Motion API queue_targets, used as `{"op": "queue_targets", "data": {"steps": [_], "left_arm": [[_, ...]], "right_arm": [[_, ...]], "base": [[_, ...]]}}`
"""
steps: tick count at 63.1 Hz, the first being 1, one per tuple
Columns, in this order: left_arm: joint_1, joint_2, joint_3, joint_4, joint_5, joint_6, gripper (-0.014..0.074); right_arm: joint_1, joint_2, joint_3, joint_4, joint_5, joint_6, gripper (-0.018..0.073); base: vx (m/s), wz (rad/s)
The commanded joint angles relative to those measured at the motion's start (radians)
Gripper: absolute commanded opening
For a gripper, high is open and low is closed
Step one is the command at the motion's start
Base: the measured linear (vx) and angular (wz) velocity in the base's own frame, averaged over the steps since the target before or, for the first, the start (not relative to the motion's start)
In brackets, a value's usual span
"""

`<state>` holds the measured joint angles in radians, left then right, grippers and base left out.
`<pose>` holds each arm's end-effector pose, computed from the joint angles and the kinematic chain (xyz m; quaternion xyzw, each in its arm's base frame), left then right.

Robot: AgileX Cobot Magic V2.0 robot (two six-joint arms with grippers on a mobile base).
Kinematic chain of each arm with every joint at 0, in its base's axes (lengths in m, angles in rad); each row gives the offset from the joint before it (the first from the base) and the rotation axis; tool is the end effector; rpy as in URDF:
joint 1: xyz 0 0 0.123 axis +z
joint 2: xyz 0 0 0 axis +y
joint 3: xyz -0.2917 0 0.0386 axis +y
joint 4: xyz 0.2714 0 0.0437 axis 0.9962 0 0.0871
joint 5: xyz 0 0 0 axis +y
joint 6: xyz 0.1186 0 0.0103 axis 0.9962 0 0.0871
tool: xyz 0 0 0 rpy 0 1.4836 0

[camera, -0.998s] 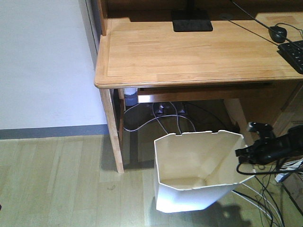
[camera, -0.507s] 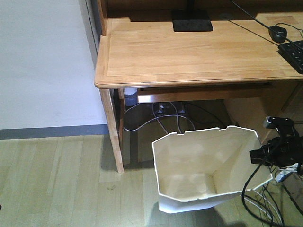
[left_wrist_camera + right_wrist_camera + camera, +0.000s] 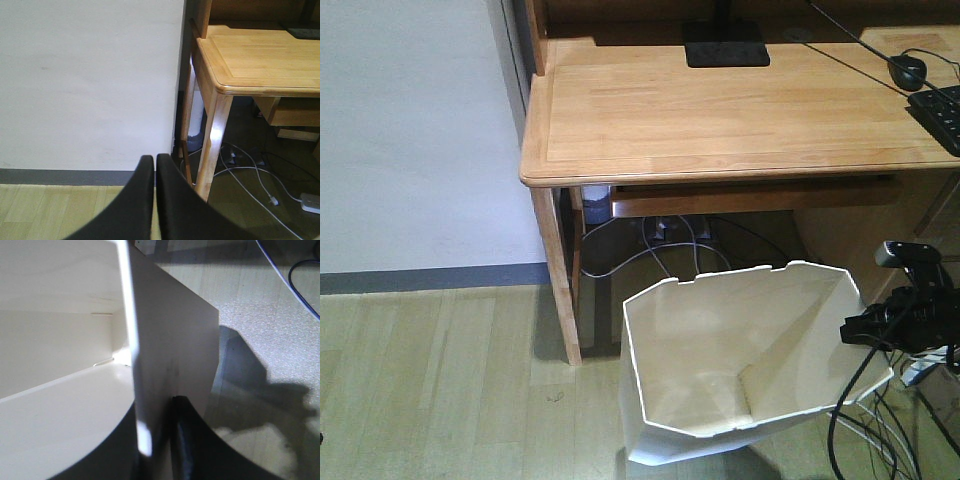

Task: Move trash bin to bedside with robot
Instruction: 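Lift and drag the bin out from under the desk with right gripper, then turn the base away from the desk holding the bin in right gripper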

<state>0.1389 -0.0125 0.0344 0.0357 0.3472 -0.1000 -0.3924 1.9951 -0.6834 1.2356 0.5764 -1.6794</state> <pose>0.0933 0.0145 0.1625 -0.0856 0.7948 0.0266 0.6003 0.2829 -0.0507 0.0207 -0.0709 0.9590 0.2119 0.1741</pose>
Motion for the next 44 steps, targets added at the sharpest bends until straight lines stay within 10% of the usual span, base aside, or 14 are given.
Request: {"op": "queue_targets", "data": {"steps": [1, 44], "left_arm": [[-0.003, -0.014, 0.003, -0.002, -0.066, -0.004, -0.0006], [-0.003, -0.014, 0.003, -0.002, -0.066, -0.004, -0.0006]], "right_arm": [[-0.002, -0.065, -0.017, 0.064, 0.163, 0.015, -0.0005], [-0.002, -0.065, -0.017, 0.064, 0.163, 0.015, -0.0005]], "base": [[0.0, 0.0], [0.0, 0.03]]}}
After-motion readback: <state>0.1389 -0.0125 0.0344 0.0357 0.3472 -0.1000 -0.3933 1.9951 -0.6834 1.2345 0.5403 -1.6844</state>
